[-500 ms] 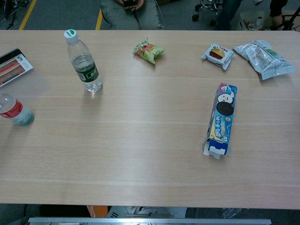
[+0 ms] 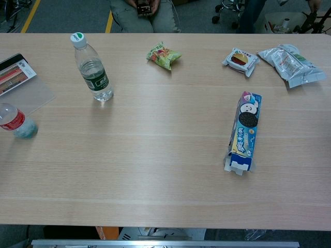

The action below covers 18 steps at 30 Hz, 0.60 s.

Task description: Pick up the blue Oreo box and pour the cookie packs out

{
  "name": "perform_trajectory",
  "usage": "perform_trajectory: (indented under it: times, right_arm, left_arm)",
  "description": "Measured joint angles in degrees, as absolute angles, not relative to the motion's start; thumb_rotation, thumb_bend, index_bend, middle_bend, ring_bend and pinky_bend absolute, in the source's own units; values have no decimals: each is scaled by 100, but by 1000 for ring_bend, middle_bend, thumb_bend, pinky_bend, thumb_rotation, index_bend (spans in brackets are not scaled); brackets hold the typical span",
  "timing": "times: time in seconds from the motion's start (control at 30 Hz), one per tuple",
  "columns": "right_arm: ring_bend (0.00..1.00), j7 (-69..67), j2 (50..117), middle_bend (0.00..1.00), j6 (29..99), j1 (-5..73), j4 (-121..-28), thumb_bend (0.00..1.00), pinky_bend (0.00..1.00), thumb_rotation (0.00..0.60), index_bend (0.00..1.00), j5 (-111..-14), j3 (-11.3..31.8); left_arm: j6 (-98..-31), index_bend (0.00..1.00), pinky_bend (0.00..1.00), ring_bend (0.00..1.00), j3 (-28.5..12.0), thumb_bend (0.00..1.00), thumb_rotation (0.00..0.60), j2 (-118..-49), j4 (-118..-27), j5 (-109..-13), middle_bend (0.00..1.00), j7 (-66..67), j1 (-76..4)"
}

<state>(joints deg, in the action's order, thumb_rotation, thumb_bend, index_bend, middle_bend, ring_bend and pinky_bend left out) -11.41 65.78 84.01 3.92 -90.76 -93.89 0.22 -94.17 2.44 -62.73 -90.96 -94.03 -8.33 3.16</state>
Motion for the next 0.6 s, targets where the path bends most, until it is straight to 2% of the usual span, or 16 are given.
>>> perform_trajectory:
  times: [0.27,0.6]
  right_arm:
    - [179,-925,6574,265,7580,998,-8830,221,256,600,179,-9280,207]
    - [179,-107,6831,265,6558,1848,-8519,79,256,600,179,-9143,373]
  left_arm:
    - [-9367,163,74,100,239,263,600,-6269,-9128,-9367,130,-794,302]
    - [-9358,163,74,100,218,262,600,-6246,-9133,-9250,130,-862,333]
